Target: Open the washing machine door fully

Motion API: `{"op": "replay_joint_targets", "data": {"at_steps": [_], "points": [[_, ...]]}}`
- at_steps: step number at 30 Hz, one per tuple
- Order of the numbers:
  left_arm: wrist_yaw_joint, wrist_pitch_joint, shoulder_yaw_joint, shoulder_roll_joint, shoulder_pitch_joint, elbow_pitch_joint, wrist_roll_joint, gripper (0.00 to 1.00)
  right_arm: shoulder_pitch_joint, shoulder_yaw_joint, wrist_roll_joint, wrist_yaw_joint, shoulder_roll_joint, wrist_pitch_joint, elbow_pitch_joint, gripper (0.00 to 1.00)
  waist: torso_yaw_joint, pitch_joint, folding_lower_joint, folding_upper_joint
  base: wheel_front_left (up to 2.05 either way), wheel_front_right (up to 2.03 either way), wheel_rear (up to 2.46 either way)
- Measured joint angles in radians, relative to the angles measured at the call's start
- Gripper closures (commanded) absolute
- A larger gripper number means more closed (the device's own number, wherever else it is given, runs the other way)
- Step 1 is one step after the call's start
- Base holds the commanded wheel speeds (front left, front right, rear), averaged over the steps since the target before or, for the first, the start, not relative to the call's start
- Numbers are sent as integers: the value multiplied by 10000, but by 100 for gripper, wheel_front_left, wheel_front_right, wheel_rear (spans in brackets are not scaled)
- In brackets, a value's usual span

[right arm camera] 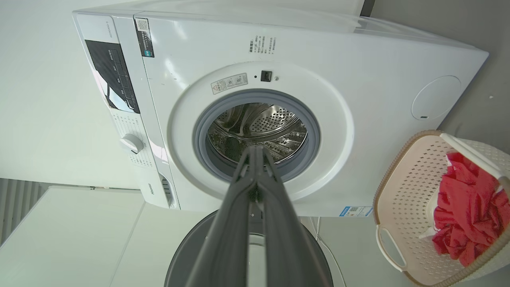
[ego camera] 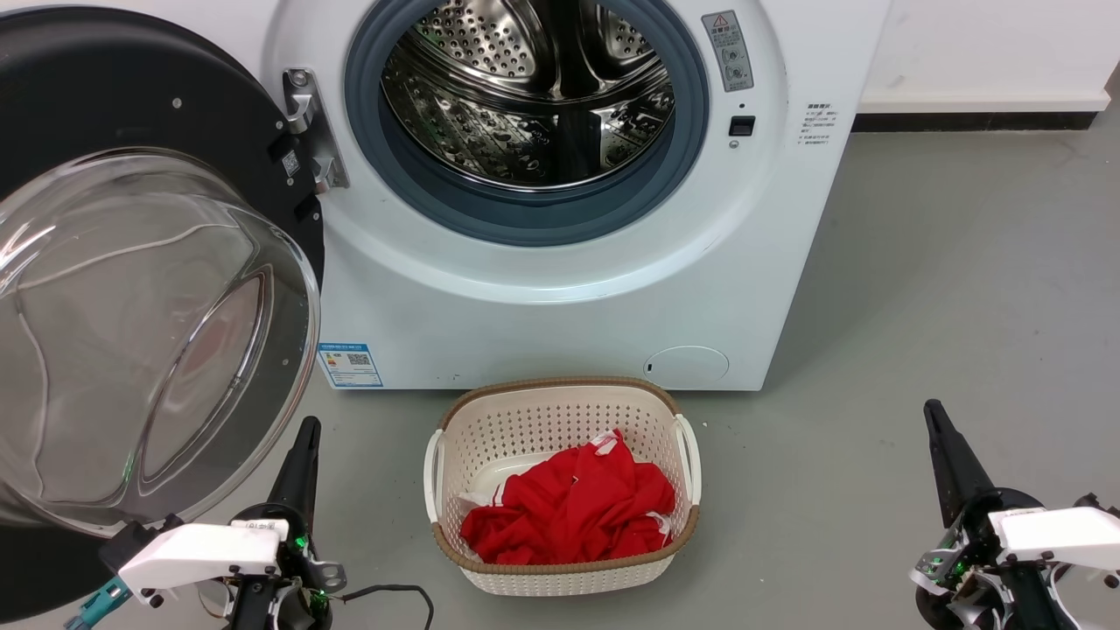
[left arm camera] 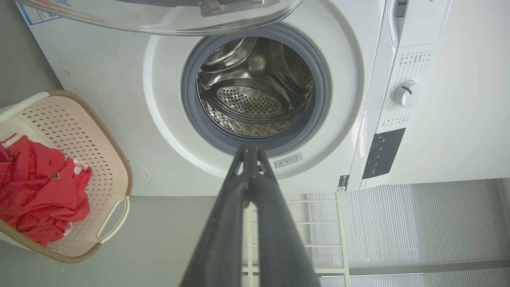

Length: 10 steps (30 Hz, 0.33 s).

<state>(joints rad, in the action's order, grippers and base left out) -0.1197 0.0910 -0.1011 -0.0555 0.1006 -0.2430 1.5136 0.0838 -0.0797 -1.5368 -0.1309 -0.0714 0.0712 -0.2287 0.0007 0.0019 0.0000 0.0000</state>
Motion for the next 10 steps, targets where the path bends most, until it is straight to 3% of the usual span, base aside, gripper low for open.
{"op": "replay_joint_targets", "data": {"at_steps": [10], "points": [[-58, 167, -86, 36, 27, -17, 702, 100, 149, -50, -673, 0, 8, 153, -92, 100, -5, 9, 0, 0, 0, 0, 0]]}}
